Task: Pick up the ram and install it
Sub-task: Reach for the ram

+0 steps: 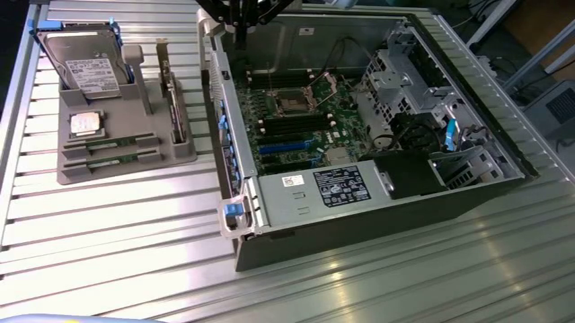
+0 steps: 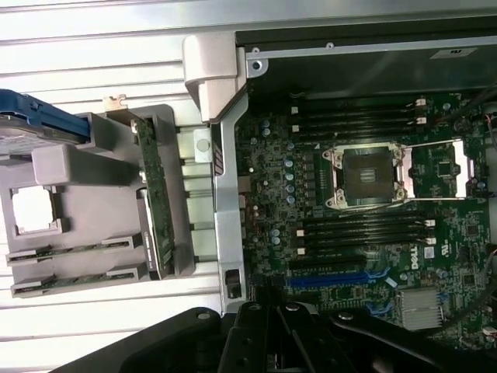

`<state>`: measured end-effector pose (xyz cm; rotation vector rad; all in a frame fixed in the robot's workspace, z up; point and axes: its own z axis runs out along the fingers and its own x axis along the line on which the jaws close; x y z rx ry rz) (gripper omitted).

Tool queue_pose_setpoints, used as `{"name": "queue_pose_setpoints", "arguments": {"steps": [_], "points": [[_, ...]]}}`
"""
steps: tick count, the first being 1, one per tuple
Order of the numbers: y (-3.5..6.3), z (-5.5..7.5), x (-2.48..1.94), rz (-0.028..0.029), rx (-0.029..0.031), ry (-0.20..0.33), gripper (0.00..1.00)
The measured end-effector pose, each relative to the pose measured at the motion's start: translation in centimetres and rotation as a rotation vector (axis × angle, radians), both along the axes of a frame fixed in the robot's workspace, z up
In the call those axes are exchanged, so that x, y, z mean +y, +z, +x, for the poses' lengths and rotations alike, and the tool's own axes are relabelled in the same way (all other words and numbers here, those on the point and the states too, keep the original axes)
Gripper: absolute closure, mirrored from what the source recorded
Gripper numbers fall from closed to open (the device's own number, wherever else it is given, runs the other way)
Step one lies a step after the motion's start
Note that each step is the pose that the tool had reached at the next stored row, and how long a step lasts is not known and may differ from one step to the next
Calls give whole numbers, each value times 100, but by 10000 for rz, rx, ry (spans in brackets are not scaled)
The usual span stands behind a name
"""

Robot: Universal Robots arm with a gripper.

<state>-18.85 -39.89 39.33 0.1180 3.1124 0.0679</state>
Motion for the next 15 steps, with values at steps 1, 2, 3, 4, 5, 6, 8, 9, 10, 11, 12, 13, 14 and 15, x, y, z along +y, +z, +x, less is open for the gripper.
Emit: {"name": "queue_pose_setpoints", "arguments": {"steps": [1,2,3,4,5,6,8,9,10,11,12,13,14,15], "points": [[0,-14,0,0,0,0,90],[0,-29,0,0,0,0,90],[0,-40,0,-1,1,0,90],[0,-54,0,0,0,0,90],[0,-70,0,0,0,0,90],[0,-83,0,0,0,0,90],[0,-109,0,-1,1,0,90],[0,-126,0,0,0,0,90],[1,-146,0,-1,1,0,90],[0,-160,0,0,1,0,90],[0,-175,0,-1,0,0,90],[0,-189,0,0,0,0,90],[0,-197,0,0,0,0,90],[0,-206,0,0,0,0,90]]}}
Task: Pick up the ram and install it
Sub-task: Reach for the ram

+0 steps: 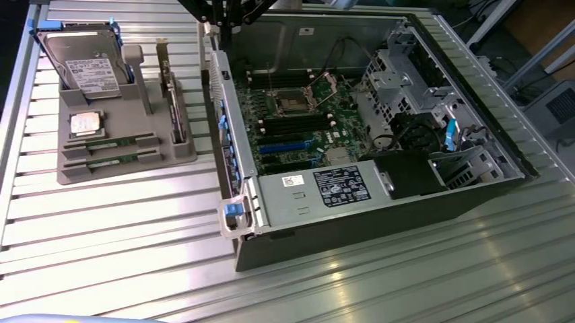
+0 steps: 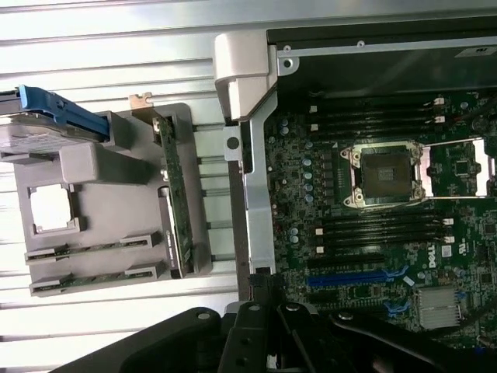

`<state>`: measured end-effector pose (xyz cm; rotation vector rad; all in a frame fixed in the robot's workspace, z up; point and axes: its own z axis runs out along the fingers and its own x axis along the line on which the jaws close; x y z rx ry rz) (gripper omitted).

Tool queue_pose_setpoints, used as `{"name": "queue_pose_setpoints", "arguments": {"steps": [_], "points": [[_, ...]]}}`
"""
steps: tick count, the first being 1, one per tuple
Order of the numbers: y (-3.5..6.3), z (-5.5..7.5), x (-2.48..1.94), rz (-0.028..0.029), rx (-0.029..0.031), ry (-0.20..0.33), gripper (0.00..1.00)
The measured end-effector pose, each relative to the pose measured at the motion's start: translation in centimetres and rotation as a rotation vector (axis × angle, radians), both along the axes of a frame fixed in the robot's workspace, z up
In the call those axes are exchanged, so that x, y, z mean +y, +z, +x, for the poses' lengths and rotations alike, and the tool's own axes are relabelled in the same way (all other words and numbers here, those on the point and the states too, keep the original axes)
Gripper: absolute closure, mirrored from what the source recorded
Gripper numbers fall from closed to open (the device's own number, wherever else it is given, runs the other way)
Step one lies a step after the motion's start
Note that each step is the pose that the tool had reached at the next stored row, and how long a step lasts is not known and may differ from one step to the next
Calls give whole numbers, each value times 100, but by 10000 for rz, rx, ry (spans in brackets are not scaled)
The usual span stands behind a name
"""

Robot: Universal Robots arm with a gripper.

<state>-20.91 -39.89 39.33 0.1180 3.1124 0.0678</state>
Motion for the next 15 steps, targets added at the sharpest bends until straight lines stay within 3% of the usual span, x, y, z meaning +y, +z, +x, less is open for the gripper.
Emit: {"name": "queue_pose_setpoints", "arguments": {"steps": [15], "points": [[0,-152,0,0,-1,0,90]]}}
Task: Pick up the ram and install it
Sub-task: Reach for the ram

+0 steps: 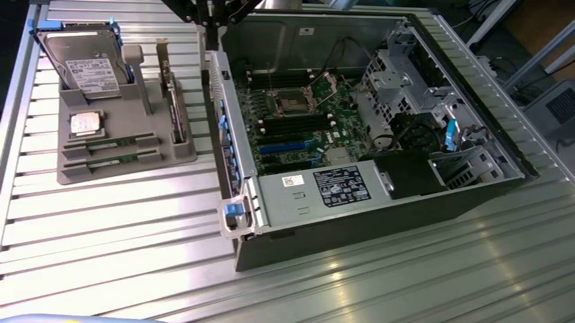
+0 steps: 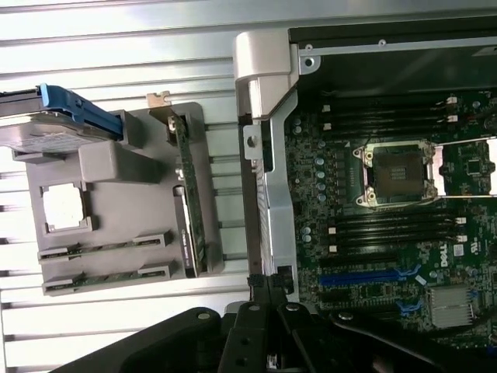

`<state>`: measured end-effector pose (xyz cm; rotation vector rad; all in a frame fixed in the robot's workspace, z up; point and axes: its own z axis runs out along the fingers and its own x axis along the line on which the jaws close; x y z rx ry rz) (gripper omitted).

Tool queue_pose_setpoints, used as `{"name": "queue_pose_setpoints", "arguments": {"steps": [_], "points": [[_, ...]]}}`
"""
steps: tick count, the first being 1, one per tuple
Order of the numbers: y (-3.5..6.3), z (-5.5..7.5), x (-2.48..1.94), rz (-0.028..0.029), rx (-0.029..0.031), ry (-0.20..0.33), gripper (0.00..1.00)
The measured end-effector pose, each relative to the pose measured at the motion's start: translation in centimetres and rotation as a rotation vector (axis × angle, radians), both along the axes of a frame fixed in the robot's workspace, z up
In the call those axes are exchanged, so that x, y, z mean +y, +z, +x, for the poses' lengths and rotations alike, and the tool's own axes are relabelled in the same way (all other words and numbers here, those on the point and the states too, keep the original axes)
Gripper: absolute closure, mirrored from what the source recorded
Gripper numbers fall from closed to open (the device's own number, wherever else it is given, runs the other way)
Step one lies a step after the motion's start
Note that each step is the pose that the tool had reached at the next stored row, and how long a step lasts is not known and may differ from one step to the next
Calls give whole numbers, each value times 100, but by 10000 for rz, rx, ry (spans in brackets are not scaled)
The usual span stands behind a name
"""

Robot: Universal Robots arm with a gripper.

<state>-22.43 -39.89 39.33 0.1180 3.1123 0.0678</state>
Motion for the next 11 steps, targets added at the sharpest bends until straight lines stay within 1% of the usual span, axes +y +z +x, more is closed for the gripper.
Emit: {"name": "queue_pose_setpoints", "arguments": {"steps": [11], "points": [[0,-107,0,0,0,1,90]]}}
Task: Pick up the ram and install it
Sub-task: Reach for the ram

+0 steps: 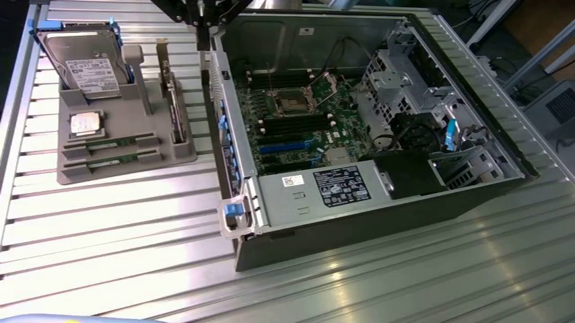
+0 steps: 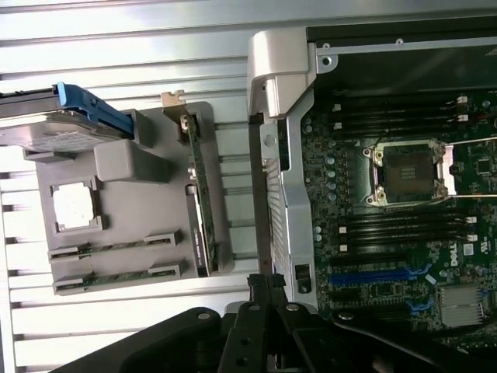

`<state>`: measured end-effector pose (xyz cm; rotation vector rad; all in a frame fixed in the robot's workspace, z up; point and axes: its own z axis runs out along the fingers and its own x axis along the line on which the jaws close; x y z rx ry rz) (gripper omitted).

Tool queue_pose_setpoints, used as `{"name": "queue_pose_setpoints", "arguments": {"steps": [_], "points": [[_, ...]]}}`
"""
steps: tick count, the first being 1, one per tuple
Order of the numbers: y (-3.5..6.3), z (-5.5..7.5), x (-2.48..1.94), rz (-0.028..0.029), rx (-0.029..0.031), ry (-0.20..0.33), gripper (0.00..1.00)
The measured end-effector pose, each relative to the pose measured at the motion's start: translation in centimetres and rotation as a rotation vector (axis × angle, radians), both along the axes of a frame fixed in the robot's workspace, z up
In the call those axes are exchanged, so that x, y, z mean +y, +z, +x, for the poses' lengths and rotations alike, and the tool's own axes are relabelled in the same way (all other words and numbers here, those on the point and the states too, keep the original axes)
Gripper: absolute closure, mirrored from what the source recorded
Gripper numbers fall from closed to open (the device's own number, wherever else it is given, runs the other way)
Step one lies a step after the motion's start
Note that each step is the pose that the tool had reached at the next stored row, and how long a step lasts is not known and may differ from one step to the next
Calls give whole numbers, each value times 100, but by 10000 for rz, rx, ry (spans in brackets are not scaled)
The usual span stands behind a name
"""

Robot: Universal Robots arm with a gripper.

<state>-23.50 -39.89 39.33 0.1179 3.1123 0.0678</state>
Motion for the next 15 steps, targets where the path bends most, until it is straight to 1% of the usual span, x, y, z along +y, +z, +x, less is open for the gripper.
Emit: {"name": "queue_pose_setpoints", "arguments": {"steps": [15], "points": [[0,-189,0,0,0,0,90]]}}
